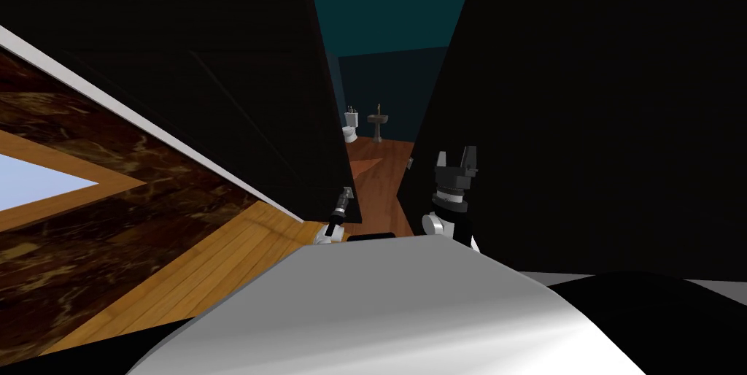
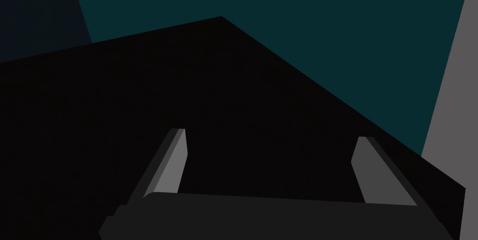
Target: Push the door open
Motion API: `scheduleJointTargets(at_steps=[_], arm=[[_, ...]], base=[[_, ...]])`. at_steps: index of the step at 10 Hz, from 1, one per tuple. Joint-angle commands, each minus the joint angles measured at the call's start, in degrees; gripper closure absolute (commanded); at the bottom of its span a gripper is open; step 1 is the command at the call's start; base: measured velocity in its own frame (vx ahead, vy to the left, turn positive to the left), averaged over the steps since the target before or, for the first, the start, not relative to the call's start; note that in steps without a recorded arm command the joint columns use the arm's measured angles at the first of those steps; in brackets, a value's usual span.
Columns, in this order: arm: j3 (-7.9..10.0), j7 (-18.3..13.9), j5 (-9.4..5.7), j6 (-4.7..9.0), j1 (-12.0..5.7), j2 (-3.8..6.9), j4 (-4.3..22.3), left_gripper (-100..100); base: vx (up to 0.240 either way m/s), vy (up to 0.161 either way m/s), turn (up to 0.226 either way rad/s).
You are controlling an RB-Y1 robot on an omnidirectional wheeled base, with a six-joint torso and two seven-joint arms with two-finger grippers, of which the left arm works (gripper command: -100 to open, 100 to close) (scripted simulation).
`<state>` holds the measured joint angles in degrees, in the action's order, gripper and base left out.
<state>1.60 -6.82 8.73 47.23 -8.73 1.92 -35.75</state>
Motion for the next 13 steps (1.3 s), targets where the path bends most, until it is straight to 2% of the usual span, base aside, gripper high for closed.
scheduleJointTargets(at_steps=[1, 3, 4, 7, 8, 10, 11, 13], arm=[[0.01, -0.03, -0.02, 0.06, 0.09, 0.0, 0.02, 100], [0.01, -0.03, -0.02, 0.06, 0.09, 0.0, 0.02, 100], [0.32, 0.88, -0.91, 0.01, -0.12, 0.7, 0.47, 100], [0.66, 1.72, -1.8, 0.1, -0.4, 1.22, 0.79, 100], [1.08, 2.78, -2.92, 0.21, -0.76, 1.73, 1.2, 100], [1.45, 3.7, -3.89, 0.3, -1.07, 2.04, 1.55, 100], [0.93, 2.98, -3.49, -0.25, -0.6, 1.83, 0.78, -100], [0.86, 2.86, -3.54, -0.44, -0.65, 1.75, 0.72, -100]], base=[[-0.012, 0.002, 0.002], [-0.004, 0.0, 0.002], [0.115, -0.021, 0.051], [0.157, -0.033, 0.048], [0.15, 0.0, 0.073], [0.199, 0.003, 0.115], [-0.023, -0.054, 0.05], [-0.181, -0.039, 0.013]])
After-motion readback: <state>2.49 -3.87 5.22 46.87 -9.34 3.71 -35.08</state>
